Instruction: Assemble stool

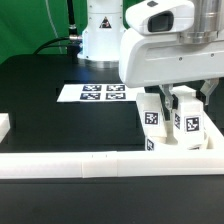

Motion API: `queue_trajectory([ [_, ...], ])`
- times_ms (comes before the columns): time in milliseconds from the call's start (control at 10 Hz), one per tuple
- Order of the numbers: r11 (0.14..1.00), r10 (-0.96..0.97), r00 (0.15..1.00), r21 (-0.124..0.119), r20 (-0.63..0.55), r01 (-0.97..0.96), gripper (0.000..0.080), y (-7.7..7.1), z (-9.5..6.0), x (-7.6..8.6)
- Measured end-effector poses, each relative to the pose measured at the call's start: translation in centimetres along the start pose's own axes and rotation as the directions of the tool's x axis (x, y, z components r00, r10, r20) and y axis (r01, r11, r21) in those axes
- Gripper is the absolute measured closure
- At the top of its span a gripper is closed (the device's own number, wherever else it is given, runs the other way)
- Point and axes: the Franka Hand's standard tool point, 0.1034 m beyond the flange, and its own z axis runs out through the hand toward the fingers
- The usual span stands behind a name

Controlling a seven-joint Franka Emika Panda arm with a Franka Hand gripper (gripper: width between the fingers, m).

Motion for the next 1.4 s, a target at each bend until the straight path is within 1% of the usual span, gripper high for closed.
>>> queue_trajectory([
  [100, 1.000, 0.032, 1.000, 0.000, 0.000, -0.032, 0.0466, 0.0, 0.0, 0.0],
  [300, 0.987, 0.160, 0.987, 0.012, 0.001, -0.160, 0.0466, -0.3, 0.0, 0.0],
  [400, 0.957, 0.289, 0.957, 0.033, -0.006, -0.289, 0.0466, -0.4, 0.1, 0.0],
  [600, 0.890, 0.454, 0.891, 0.059, -0.008, -0.453, 0.0466, -0.7, 0.1, 0.0],
  [700, 0.846, 0.530, 0.848, 0.068, -0.004, -0.528, 0.0466, -0.8, 0.2, 0.0],
  [800, 0.788, 0.612, 0.791, 0.082, 0.003, -0.610, 0.0466, -1.0, 0.2, 0.1],
  [900, 0.754, 0.653, 0.757, 0.091, 0.008, -0.651, 0.0466, -1.0, 0.2, 0.2],
  [1000, 0.676, 0.730, 0.682, 0.108, 0.028, -0.729, 0.0466, -1.1, 0.1, 0.3],
  [1300, 0.443, 0.888, 0.453, 0.116, 0.077, -0.889, 0.0466, -1.8, 0.1, 0.3],
  [1400, 0.409, 0.905, 0.419, 0.115, 0.081, -0.905, 0.0466, -2.2, 0.2, 0.3],
])
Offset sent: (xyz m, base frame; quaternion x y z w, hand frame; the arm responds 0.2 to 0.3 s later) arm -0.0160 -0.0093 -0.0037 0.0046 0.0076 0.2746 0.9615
